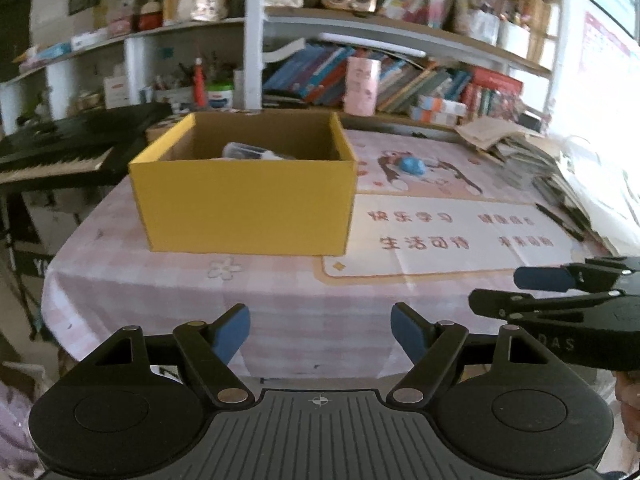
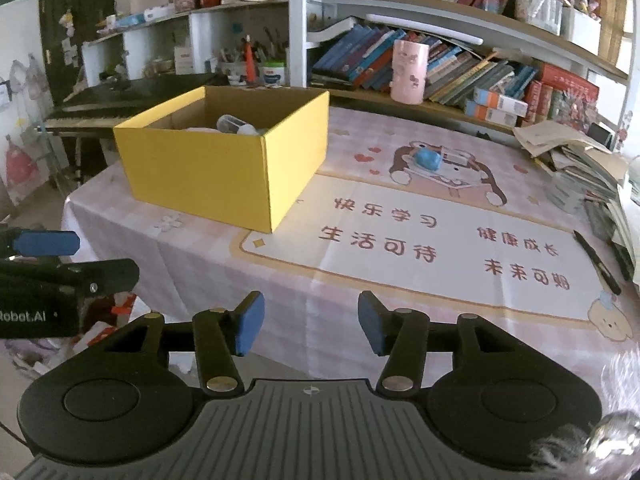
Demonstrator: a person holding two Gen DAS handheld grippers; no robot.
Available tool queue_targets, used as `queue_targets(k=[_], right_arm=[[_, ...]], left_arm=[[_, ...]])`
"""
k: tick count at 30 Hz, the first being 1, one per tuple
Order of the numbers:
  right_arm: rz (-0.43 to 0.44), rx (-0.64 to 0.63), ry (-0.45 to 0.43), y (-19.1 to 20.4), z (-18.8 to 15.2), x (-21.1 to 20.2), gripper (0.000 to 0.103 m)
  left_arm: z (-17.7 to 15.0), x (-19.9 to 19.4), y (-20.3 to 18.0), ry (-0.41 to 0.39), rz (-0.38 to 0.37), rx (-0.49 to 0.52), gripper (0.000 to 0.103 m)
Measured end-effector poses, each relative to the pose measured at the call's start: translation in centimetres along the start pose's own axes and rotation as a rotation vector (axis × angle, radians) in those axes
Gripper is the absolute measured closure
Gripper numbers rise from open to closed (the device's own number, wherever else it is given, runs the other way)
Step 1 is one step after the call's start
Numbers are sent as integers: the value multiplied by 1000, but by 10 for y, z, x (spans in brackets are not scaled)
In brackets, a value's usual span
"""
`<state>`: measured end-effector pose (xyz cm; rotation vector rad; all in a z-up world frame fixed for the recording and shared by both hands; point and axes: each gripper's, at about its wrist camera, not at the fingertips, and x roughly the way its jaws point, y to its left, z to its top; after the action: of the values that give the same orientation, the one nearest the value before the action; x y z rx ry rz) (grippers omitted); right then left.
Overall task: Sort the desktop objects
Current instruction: 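Withdraw both tools upward from the yellow box and back away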
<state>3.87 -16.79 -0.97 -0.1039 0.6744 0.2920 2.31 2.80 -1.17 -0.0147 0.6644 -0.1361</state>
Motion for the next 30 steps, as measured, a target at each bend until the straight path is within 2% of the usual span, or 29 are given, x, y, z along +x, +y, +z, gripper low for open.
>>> queue_targets(k=[13,21,30], right_arm=[[-77,82,30,-24,-7,0,52],[-151,135,46,-52,-13,-5,50],[-190,159,58,-80,-11,-1,50]], left_arm=[[9,21,-21,36,-88,63,23],[16,40,-51,57,-175,118,23],[30,63,-80,66,-220,167,23]])
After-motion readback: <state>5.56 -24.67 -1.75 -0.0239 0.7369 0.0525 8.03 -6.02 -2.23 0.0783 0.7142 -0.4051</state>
